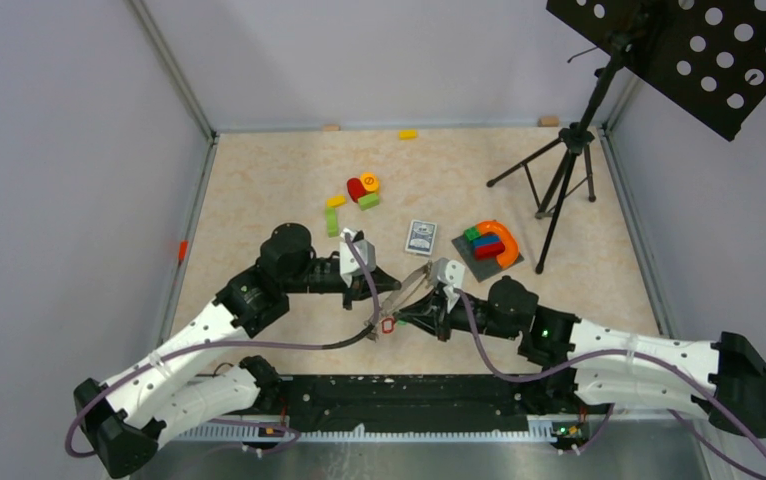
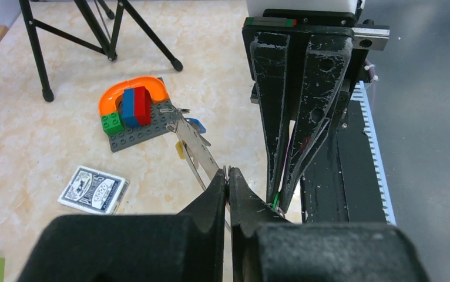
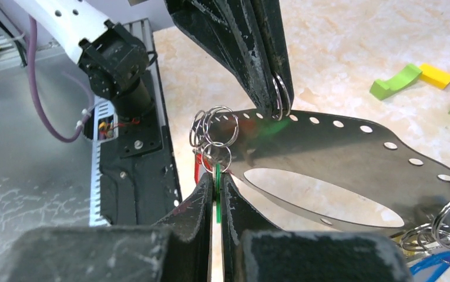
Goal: Remove the keys from the keyring
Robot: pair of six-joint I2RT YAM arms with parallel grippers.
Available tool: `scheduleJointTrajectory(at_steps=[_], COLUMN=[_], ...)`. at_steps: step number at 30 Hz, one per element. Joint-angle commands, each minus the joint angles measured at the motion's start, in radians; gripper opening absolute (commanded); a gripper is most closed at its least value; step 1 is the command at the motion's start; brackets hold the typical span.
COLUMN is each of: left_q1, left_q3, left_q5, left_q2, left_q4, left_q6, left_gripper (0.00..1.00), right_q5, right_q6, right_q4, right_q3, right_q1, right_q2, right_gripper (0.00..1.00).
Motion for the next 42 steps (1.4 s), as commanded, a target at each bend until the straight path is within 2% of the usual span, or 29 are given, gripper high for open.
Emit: scheduleJointTrajectory(at_steps=[1,11,21,25,31,34,39,41,42], left_q1=[-0.003,-0.004,-0.003,-0.003,-0.003,-0.003,-0.003,-0.004,-0.003], left_q3=[-0.015,-0.045,-0.059,-0.065,-0.078,-0.075,-0.069,-0.069,-0.071], left_q5=[0.057,0.080,0.132,0.137,0.135,0.135,0.122,0.098,0.078], left_q2=[-0.030,-0.028,-0.008,-0.015,-0.029,-0.035,-0.061,-0.077,-0.089], left_q4=[0.085,0.091,0.150,0.154,0.192,0.194,0.195,0.195,0.195], left_q6=[0.010,0.011,-0.025,-0.033,-0.055,-0.058,-0.072,-0.088,-0.097], left_gripper=[0.05,0.04,0.12,0.23,0.34,0.39,0.53,0.63,0.78], right_q5=[-0.046,-0.153,-0.283,-0.290,-0.289,-0.286,-0.279,-0.273,-0.268], right_q6=[0.029,0.080,0.187,0.192,0.190,0.174,0.135,0.126,0.124], right_q4=[-0.083,-0.072,0.162,0.187,0.195,0.156,0.025,-0.030,-0.055], right_q3=[0.065,0.109,0.056,0.052,0.040,0.041,0.050,0.052,0.052], right_q1=[0.007,0.007,0.007,0.007,0.007,0.007,0.007,0.007,0.007], right_q2=[-0.029,-0.037,0.016,0.011,-0.008,-0.024,-0.076,-0.100,-0.112], right_gripper=[0.00,0.00,0.00,0.00,0.00,0.00,0.00,0.00,0.00])
